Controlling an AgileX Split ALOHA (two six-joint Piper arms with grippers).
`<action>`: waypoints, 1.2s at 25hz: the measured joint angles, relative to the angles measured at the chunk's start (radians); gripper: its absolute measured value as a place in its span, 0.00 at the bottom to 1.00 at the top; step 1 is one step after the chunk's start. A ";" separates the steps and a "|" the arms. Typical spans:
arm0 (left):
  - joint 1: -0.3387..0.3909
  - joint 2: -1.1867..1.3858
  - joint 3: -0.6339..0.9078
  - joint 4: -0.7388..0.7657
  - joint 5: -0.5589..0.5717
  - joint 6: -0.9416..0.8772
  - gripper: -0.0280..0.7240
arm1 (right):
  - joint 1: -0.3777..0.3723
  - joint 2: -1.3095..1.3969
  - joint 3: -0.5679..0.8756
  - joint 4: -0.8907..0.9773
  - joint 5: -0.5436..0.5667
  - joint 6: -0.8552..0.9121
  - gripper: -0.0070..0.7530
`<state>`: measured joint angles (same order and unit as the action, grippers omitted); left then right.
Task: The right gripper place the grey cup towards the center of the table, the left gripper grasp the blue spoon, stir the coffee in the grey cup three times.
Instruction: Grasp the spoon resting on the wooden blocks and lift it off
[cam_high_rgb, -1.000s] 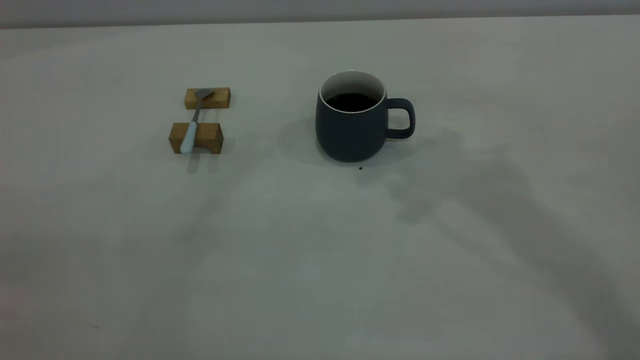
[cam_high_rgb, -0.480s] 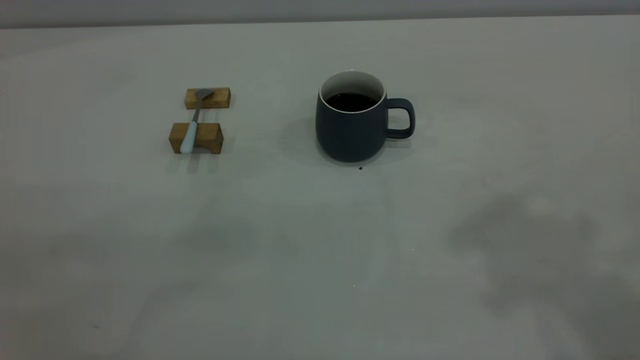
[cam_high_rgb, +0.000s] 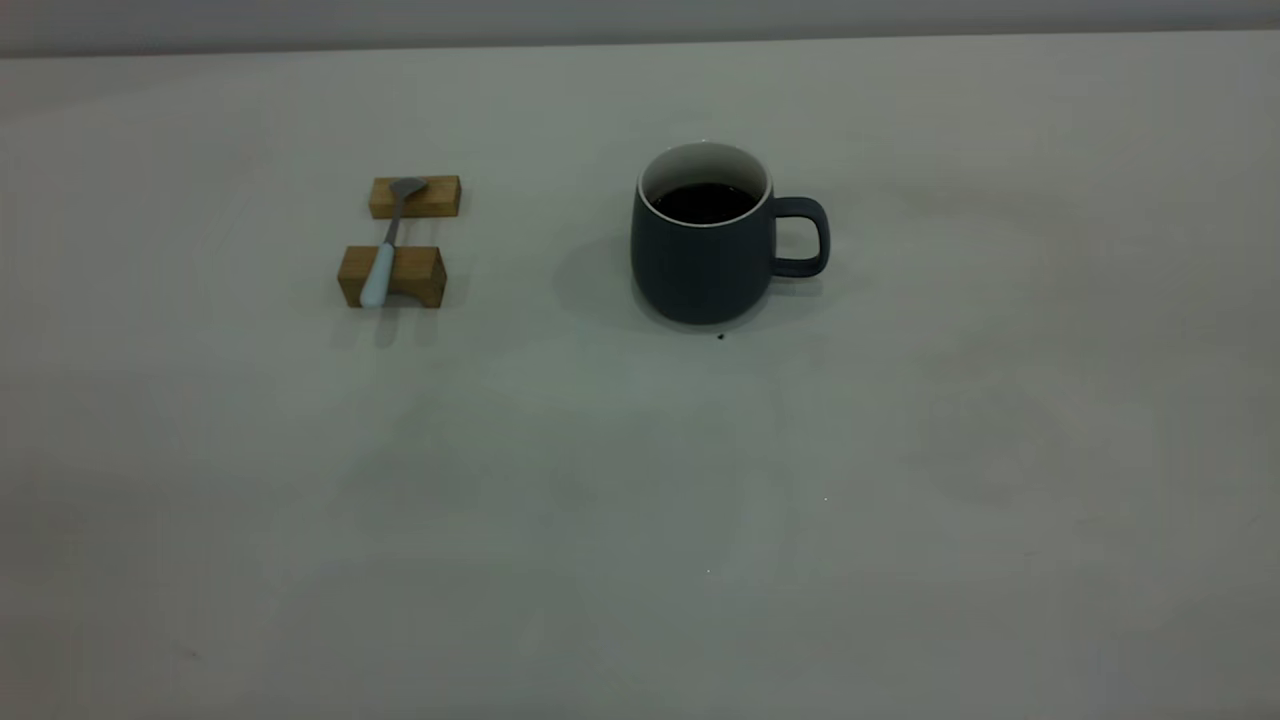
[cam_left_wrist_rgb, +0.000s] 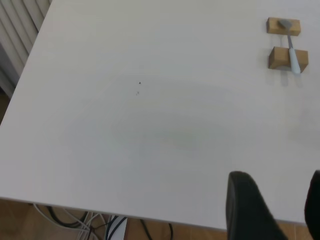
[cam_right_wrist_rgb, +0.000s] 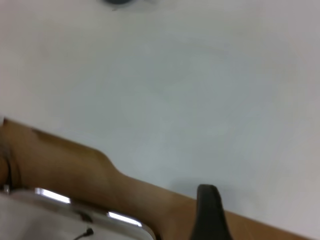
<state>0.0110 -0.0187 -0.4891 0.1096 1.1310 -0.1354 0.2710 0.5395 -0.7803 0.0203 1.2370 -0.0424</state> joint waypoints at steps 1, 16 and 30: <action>0.000 0.000 0.000 0.000 0.000 0.000 0.52 | -0.024 -0.054 0.038 0.001 0.000 0.009 0.79; 0.000 0.000 0.000 0.000 0.000 0.000 0.52 | -0.280 -0.520 0.263 0.004 -0.080 0.019 0.79; 0.000 0.000 0.000 0.000 0.000 0.000 0.52 | -0.280 -0.520 0.312 0.002 -0.106 0.019 0.78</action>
<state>0.0110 -0.0187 -0.4891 0.1096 1.1310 -0.1354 -0.0091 0.0192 -0.4683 0.0222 1.1306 -0.0234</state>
